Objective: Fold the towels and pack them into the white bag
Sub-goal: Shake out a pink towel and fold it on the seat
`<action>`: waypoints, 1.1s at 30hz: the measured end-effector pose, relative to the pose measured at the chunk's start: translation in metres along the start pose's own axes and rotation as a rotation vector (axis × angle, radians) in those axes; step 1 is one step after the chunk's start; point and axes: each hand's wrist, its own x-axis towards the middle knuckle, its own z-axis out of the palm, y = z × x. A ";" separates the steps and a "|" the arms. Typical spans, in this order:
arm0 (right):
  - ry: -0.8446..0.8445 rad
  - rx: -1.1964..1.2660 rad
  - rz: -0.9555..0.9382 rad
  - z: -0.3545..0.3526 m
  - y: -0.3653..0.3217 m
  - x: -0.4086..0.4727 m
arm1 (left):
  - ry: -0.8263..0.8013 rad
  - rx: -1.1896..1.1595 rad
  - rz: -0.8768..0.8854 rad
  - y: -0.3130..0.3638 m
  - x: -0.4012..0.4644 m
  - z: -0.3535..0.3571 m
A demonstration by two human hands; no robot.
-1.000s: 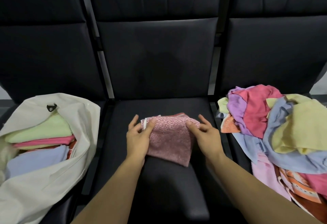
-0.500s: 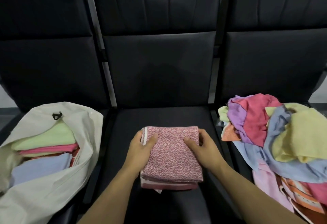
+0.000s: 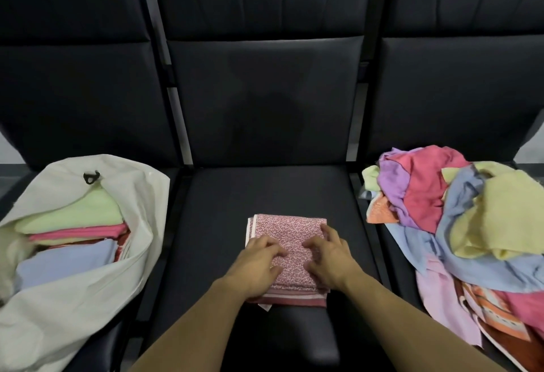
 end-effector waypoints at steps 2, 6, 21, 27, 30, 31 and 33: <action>0.021 0.042 0.050 0.000 -0.002 -0.002 | 0.020 -0.016 -0.045 0.001 0.003 0.003; 0.166 0.317 0.236 -0.003 -0.002 0.004 | 0.256 -0.139 -0.287 0.007 0.007 -0.003; 0.167 0.495 0.056 -0.002 -0.016 0.004 | 0.223 -1.031 -0.633 -0.005 -0.002 -0.011; 0.106 0.507 -0.153 -0.001 -0.096 0.004 | 0.470 -0.765 -0.553 -0.050 -0.045 -0.085; 0.050 0.605 -0.193 0.014 -0.157 0.008 | 0.569 -0.703 -0.549 -0.079 -0.081 -0.134; 0.028 0.639 -0.204 0.020 -0.179 0.009 | 0.596 -0.702 -0.559 -0.089 -0.094 -0.149; -0.034 0.684 -0.222 0.034 -0.221 0.011 | 0.629 -0.713 -0.617 -0.113 -0.120 -0.176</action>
